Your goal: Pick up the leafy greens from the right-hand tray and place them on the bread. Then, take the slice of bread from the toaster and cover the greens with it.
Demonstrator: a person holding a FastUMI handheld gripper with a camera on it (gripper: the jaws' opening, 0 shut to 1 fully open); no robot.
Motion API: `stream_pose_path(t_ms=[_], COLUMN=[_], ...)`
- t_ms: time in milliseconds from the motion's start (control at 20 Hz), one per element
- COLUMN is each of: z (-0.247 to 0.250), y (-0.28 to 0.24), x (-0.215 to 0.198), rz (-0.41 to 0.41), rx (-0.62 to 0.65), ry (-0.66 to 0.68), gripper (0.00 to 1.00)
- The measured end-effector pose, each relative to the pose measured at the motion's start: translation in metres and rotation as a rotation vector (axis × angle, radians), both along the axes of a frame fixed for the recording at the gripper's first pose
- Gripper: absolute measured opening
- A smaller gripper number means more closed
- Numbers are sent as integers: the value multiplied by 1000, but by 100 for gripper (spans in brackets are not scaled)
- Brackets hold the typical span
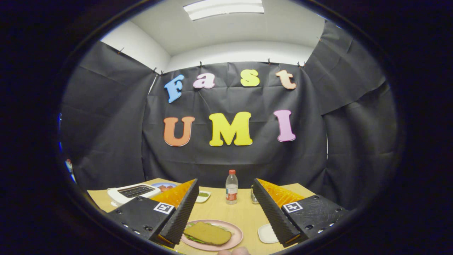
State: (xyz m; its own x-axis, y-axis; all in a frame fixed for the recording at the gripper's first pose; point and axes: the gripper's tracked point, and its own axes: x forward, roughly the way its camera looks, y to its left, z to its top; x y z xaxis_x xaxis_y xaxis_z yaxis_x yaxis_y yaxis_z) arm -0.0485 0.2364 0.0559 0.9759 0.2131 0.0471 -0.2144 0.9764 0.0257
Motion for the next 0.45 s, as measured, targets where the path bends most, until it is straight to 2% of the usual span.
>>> stream_pose_path(t_ms=[450], z=[13], y=[1], x=[-12], rz=[-4], rx=[-9], ry=[-35], gripper=[95])
